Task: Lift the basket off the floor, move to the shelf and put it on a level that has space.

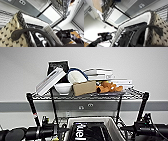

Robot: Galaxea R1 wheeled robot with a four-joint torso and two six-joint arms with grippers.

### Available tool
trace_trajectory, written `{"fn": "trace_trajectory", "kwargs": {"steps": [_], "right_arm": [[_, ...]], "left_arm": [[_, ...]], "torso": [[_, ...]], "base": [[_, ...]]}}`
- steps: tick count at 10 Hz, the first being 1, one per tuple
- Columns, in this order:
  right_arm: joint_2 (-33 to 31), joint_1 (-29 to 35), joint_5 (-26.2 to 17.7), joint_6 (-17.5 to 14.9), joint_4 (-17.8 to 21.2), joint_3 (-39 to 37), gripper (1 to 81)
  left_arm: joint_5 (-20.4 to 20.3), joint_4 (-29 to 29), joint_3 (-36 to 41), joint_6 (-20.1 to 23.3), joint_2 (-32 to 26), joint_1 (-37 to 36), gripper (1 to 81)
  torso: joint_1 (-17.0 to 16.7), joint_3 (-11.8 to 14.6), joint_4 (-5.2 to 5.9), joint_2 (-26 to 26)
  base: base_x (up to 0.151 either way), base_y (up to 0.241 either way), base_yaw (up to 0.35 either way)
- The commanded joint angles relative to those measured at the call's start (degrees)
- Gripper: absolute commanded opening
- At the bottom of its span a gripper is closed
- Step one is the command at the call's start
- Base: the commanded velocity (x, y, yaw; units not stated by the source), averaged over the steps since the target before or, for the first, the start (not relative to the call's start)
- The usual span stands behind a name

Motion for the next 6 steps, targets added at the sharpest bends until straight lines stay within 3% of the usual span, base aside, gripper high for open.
{"fn": "trace_trajectory", "kwargs": {"steps": [1,3,6], "right_arm": [[3.7,8.2,1.7,0.1,1.8,-4.2,1.0],[7.5,9.9,4.0,0.1,1.8,-8.4,1.0],[13.1,11.0,4.4,0.2,2.0,-15.7,1.0]], "left_arm": [[-0.5,0.4,-4.0,-0.1,3.1,-9.6,1.0],[-5.0,1.8,-7.9,0.0,6.4,-10.3,1.0],[-5.5,2.3,-15.5,-0.1,11.8,-12.6,1.0]], "torso": [[0.0,0.0,0.0,0.0],[0.0,0.0,0.0,0.0],[0.0,0.0,0.0,0.0]], "base": [[0.0,0.0,0.0],[0.0,0.0,0.0],[0.0,0.0,0.0]]}}
